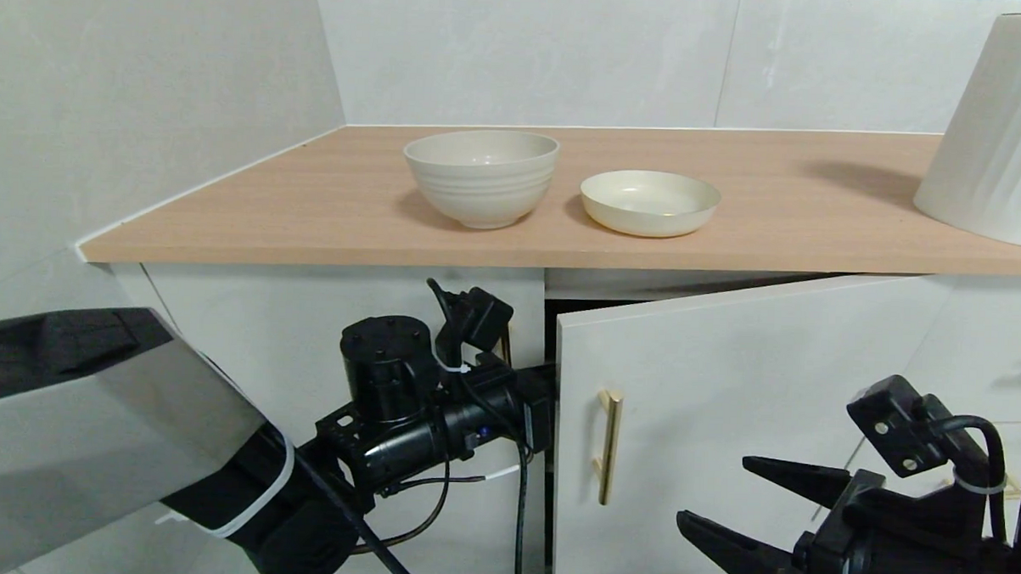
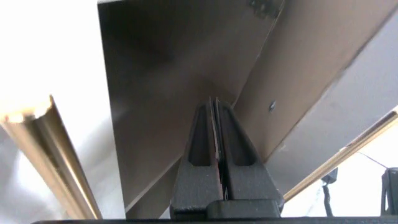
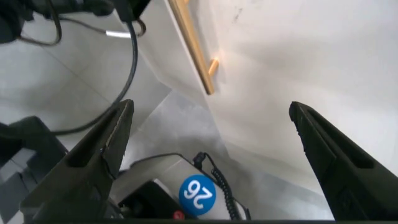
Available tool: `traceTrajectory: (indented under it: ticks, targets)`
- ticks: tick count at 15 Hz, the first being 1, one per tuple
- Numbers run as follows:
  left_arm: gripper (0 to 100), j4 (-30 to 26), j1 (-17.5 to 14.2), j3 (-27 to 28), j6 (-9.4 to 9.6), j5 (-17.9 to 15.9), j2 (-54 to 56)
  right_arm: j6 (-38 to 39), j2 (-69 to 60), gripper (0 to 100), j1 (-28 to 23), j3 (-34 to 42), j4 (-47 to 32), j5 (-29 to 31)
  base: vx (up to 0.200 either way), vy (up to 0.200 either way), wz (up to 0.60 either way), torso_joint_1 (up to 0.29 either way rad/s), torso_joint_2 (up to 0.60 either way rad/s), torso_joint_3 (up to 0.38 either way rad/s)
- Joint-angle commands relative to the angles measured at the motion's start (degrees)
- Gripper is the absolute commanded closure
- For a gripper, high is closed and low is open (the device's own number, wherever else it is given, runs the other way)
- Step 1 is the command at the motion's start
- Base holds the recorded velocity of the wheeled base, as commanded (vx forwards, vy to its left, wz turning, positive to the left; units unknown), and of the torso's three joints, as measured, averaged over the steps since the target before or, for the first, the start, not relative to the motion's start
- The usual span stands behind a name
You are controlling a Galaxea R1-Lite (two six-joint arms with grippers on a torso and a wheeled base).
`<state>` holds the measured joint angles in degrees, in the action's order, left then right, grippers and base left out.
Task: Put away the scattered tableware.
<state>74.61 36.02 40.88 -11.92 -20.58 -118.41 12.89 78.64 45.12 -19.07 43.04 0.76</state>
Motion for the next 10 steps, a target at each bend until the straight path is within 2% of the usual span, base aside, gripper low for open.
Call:
traceTrajectory:
  ticks: [1,5,10]
  targets:
    - [100,0.19,0.01,-0.27,-0.03,-0.08,0.37,0.03,-1.03,0,0.06,0.52,-0.07,0.04,0.000,0.000,0.00,0.000,0.00,0.000]
    - [100,0.19,0.54,-0.36,-0.21,-0.08,0.37,0.03,-1.12,0,0.06,0.87,-0.07,-0.05,0.000,0.000,0.00,0.000,0.00,0.000]
    - [100,0.54,0.63,-0.36,-0.29,0.01,-0.51,0.03,-1.12,0,0.06,0.96,-0.07,-0.05,-0.200,0.000,0.00,0.008,0.01,0.003]
